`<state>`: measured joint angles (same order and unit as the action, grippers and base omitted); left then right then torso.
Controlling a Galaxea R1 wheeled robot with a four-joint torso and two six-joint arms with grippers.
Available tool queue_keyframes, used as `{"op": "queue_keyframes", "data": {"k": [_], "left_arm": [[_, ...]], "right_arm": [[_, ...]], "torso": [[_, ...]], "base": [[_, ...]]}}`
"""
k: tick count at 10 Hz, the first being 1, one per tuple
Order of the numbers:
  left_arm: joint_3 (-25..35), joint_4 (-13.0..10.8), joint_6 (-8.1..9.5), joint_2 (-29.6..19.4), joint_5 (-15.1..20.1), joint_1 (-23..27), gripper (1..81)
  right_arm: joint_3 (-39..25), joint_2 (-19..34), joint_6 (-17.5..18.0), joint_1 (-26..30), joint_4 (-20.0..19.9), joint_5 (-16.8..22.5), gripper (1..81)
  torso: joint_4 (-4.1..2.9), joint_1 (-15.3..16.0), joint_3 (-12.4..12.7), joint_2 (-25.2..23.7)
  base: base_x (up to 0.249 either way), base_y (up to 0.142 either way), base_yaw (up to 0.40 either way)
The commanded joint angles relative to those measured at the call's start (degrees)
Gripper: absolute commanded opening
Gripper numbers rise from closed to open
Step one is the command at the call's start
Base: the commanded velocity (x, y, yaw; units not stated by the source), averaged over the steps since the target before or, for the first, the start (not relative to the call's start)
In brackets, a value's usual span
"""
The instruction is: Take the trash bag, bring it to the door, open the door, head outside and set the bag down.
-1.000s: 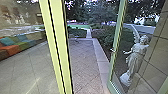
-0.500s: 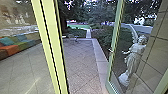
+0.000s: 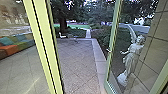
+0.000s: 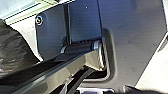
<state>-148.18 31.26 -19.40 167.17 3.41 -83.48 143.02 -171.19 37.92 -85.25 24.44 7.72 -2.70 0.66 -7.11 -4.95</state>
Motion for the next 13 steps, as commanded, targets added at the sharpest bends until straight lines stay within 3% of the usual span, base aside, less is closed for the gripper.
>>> {"op": "queue_keyframes", "data": {"k": [1,13], "left_arm": [[0.25,-0.32,-0.12,-0.52,4.32,2.84,1.0],[0.25,-0.32,-0.12,-0.25,4.32,2.75,1.0]], "right_arm": [[-1.0,-0.49,-0.31,2.58,0.52,3.01,81.1],[-0.91,-0.84,-0.4,2.49,0.78,3.01,81.1]], "torso": [[0.0,0.0,0.0,0.0],[0.0,0.0,0.0,0.0]], "base": [[0.0,-0.081,0.0],[0.0,-0.081,0.0]]}}
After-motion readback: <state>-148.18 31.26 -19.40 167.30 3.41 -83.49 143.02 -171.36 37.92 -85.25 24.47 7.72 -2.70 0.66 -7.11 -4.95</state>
